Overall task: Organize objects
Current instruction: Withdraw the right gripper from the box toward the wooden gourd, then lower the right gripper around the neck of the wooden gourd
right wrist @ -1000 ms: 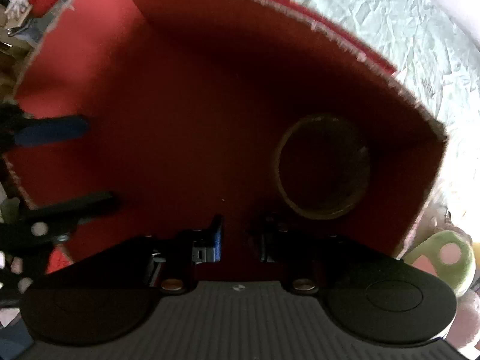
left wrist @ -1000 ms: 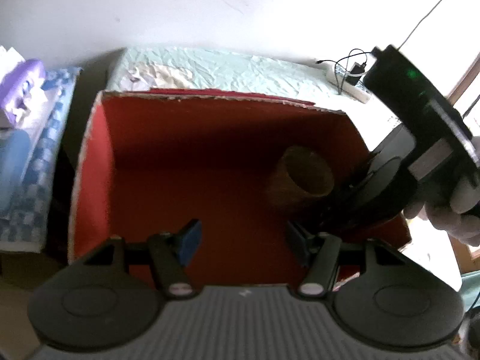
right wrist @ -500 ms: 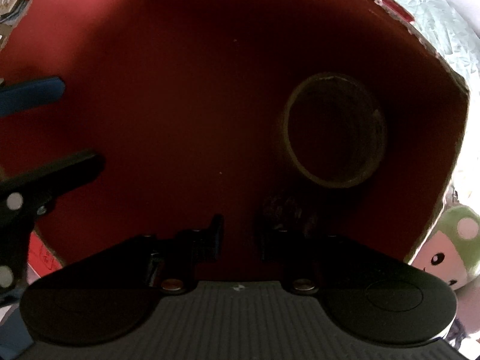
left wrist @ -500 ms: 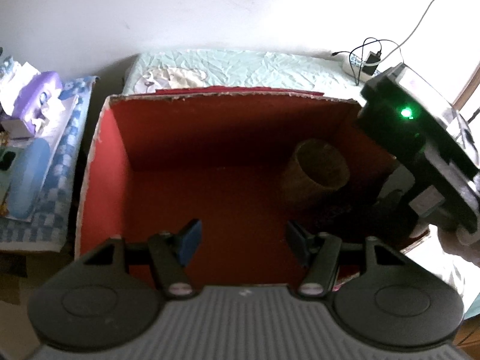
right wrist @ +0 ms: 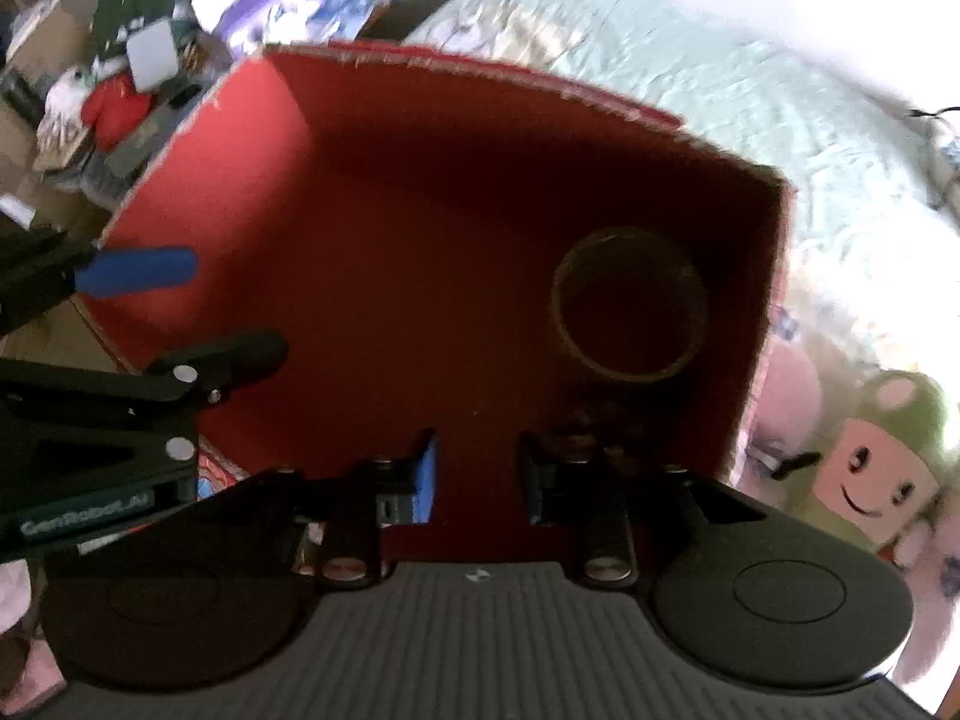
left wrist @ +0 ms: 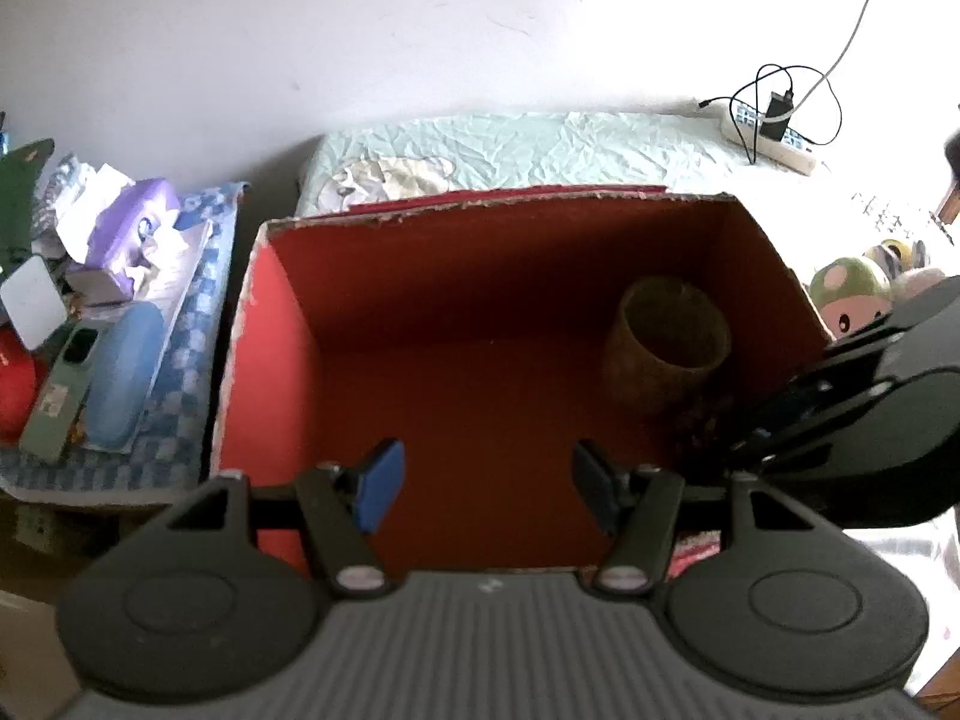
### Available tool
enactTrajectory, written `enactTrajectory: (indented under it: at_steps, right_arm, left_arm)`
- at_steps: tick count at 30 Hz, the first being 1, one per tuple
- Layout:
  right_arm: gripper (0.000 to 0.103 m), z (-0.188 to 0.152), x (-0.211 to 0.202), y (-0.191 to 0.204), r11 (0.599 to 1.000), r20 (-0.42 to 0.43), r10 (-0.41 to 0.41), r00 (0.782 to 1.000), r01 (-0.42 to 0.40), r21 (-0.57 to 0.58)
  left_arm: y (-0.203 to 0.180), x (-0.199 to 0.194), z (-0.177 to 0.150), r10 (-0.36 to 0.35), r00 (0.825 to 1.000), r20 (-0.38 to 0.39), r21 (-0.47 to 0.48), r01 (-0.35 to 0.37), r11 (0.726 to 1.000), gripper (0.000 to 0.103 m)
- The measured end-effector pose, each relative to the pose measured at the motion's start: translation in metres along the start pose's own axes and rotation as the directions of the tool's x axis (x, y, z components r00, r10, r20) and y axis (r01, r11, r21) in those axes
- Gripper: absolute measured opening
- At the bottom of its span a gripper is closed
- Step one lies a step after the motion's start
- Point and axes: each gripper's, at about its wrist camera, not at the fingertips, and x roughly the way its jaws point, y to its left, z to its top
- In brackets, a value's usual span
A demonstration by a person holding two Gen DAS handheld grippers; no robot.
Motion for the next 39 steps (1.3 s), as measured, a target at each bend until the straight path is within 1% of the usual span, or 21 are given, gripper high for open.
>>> enactTrajectory:
  at_steps: [1, 2, 3, 5, 8, 9, 11, 14, 21, 23, 27, 29, 31, 34, 39]
  right_arm:
    - [0.032, 0.003, -0.006, 0.004, 1.0, 0.021, -0.007, 1.0, 0.007, 0.005]
    - [0.032, -0.002, -0.011, 0.007, 1.0, 0.05, -0.012, 0.999, 0.012, 0.01]
    - [0.032, -0.007, -0.013, -0.002, 1.0, 0.073, -0.016, 0.997, 0.015, 0.018]
    - [0.032, -0.006, -0.029, 0.003, 0.999, 0.119, -0.028, 0.992, 0.022, 0.044]
    - [0.032, -0.019, -0.07, 0.005, 0.996, 0.172, -0.058, 0.983, 0.045, 0.077]
    - [0.032, -0.022, -0.075, 0.006, 0.996, 0.189, -0.068, 0.98, 0.055, 0.075]
    - [0.036, -0.026, -0.084, 0.01, 0.996, 0.219, -0.077, 0.973, 0.063, 0.068]
    - [0.04, -0.03, -0.097, 0.015, 0.995, 0.256, -0.067, 0.964, 0.046, 0.086]
    - [0.04, -0.046, -0.109, 0.015, 0.994, 0.303, -0.014, 0.953, -0.02, 0.11]
    - [0.04, -0.051, -0.111, 0.013, 0.992, 0.307, -0.007, 0.952, -0.033, 0.123]
    - [0.04, -0.064, -0.114, 0.009, 0.988, 0.324, 0.005, 0.946, -0.055, 0.144]
    - [0.04, -0.07, -0.115, 0.005, 0.986, 0.329, 0.014, 0.944, -0.068, 0.153]
    - [0.04, -0.076, -0.117, 0.002, 0.983, 0.333, 0.016, 0.943, -0.076, 0.168]
    - [0.04, -0.085, -0.119, -0.003, 0.977, 0.34, 0.039, 0.94, -0.107, 0.184]
    - [0.04, -0.099, -0.119, -0.005, 0.969, 0.35, 0.065, 0.934, -0.143, 0.2]
  left_arm:
    - [-0.001, -0.001, 0.0, 0.004, 1.0, -0.001, 0.003, -0.004, 1.0, 0.064]
    - [-0.002, -0.003, -0.001, 0.009, 1.0, 0.0, 0.008, -0.009, 1.0, 0.064]
    - [-0.004, -0.004, -0.002, 0.013, 1.0, 0.002, 0.012, -0.013, 1.0, 0.064]
    - [-0.007, -0.009, -0.004, 0.026, 1.0, 0.005, 0.02, -0.026, 0.999, 0.064]
    - [-0.012, -0.017, -0.006, 0.046, 0.999, 0.011, 0.027, -0.046, 0.999, 0.065]
    - [-0.013, -0.019, -0.007, 0.05, 0.999, 0.014, 0.028, -0.051, 0.998, 0.065]
    - [-0.015, -0.025, -0.01, 0.064, 0.998, 0.016, 0.028, -0.064, 0.998, 0.066]
    - [-0.017, -0.033, -0.013, 0.086, 0.996, 0.02, 0.018, -0.087, 0.996, 0.066]
    - [-0.027, -0.049, -0.023, 0.161, 0.987, 0.025, 0.005, -0.161, 0.987, 0.068]
    - [-0.031, -0.053, -0.026, 0.165, 0.986, 0.012, 0.001, -0.165, 0.986, 0.069]
    - [-0.039, -0.059, -0.034, 0.193, 0.981, 0.015, 0.0, -0.193, 0.981, 0.07]
    - [-0.043, -0.061, -0.037, 0.192, 0.981, 0.006, -0.006, -0.192, 0.981, 0.072]
    - [-0.048, -0.061, -0.041, 0.208, 0.978, -0.005, -0.003, -0.208, 0.978, 0.073]
    - [-0.053, -0.061, -0.047, 0.233, 0.972, -0.02, 0.0, -0.233, 0.973, 0.073]
    - [-0.06, -0.061, -0.056, 0.243, 0.969, -0.038, -0.001, -0.244, 0.97, 0.073]
